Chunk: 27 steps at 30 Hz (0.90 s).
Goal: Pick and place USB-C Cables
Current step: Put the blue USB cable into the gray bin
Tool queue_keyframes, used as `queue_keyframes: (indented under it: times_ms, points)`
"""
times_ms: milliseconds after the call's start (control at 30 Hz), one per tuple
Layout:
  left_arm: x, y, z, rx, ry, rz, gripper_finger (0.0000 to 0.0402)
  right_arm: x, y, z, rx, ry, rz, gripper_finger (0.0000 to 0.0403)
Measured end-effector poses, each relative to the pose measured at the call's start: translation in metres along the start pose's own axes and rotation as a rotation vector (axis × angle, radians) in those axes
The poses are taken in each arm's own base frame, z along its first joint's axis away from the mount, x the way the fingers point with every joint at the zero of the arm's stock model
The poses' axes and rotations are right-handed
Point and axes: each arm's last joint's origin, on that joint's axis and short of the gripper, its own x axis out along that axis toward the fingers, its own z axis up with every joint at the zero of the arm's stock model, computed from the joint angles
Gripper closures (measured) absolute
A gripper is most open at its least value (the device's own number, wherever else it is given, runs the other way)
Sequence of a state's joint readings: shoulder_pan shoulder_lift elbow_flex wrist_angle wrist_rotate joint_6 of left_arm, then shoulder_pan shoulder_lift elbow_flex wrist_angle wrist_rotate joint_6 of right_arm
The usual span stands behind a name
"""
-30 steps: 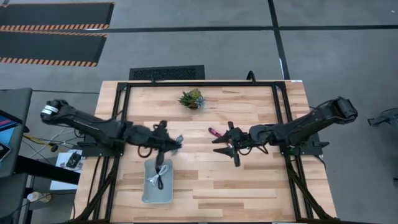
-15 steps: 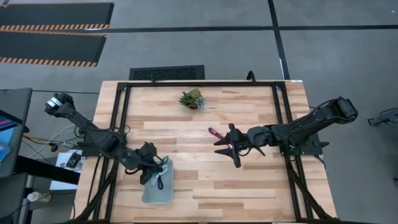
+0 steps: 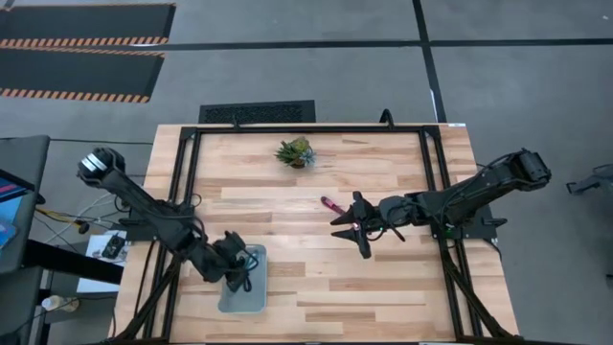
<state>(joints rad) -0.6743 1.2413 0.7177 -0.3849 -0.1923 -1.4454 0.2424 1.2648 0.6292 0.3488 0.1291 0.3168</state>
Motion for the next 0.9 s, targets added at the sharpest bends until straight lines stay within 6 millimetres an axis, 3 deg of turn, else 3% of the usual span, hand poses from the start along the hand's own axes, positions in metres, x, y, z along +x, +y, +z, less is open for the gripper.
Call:
queue_keyframes:
  times_ms: [433, 633, 900]
  points:
    - [0.034, 0.009, -0.007, -0.215, -0.022, 0.141, 0.0395, 0.0, -0.001, -0.002, -0.003, 0.016, -0.005, 0.023]
    - [0.051, 0.009, -0.009, -0.236, 0.009, 0.16, 0.0374, 0.0, -0.001, -0.003, -0.006, 0.03, -0.01, 0.023]
    - [0.049, 0.009, -0.003, -0.225, -0.011, 0.141, 0.032, 0.0, -0.001, -0.003, -0.007, 0.034, -0.007, 0.0228]
